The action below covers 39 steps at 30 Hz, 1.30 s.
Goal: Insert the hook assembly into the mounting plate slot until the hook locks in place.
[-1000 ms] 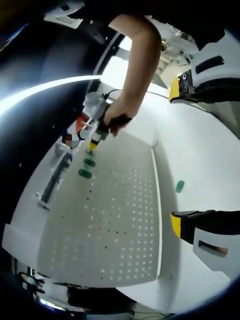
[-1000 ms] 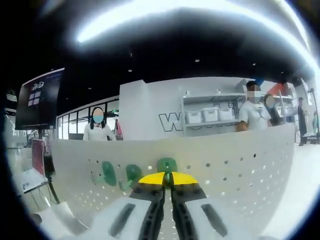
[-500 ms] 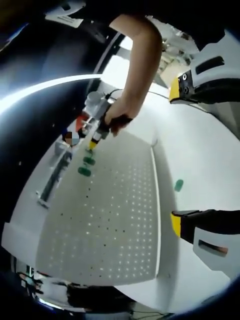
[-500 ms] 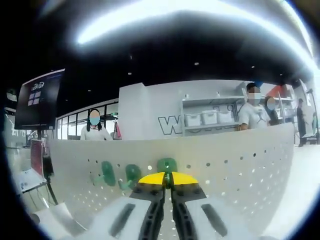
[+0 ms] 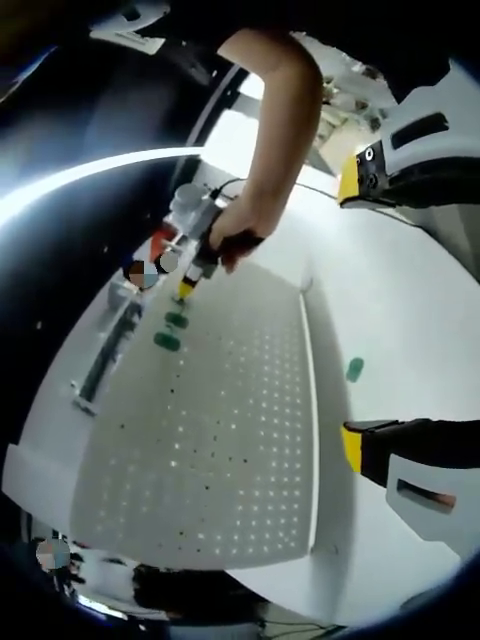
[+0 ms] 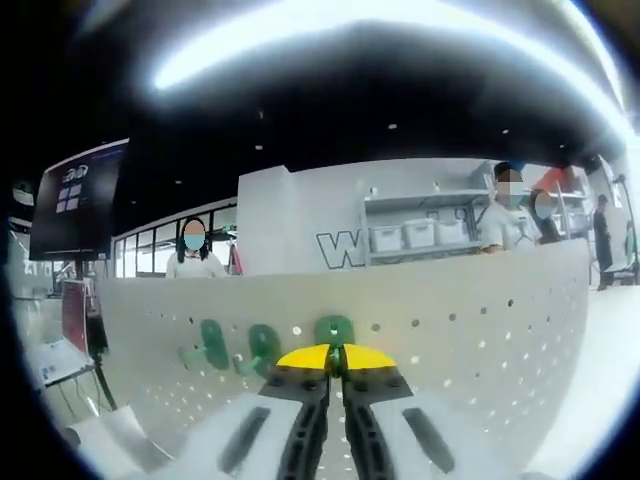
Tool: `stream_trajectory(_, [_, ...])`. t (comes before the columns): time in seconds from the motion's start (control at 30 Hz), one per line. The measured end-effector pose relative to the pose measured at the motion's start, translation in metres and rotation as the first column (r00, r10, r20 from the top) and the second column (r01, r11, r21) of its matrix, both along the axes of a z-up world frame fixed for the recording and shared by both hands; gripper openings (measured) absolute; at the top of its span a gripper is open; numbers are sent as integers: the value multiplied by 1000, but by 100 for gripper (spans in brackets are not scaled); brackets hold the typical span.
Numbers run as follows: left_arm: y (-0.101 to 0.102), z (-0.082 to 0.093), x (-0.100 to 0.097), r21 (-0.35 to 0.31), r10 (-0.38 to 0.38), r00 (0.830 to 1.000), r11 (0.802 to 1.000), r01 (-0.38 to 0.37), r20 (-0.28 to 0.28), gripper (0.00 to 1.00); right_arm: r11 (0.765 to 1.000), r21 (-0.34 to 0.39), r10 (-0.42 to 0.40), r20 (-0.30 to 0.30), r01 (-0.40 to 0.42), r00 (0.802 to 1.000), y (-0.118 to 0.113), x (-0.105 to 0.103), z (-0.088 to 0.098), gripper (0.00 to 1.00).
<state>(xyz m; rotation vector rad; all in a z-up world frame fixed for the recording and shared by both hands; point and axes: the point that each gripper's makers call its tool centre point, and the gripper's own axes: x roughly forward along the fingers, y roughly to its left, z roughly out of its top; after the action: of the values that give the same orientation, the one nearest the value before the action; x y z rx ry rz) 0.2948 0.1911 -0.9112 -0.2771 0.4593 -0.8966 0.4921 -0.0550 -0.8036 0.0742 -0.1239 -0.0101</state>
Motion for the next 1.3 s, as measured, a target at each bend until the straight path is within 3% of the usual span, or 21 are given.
stream_trajectory(0.33, [-2, 0, -1, -1, -7, 1000, 1000, 7, -2, 88, 1000, -21, -10, -23, 10, 1000, 0, 3, 0, 1])
stream_trajectory(0.4, [-3, 1, -1, -2, -8, 1000, 1000, 8, -2, 88, 998, -56, -20, -48, 17, 999, 1, 4, -1, 1])
stream_trajectory(0.53, [-4, 1, -3, -2, -13, 1000, 1000, 13, -3, 87, 1000, -23, -23, -61, 21, 998, -1, 6, -3, 1])
stream_trajectory(0.8, [0, 2, -4, -2, -1, 1000, 1000, 1, 0, 87, 999, -44, -27, -76, 24, 997, 0, 7, -5, 3])
stream_trajectory(1.3, [2, 5, -6, 0, 4, 1000, 1000, -4, 10, 87, 1000, -22, -7, -25, 6, 1000, 1, -2, 20, 14])
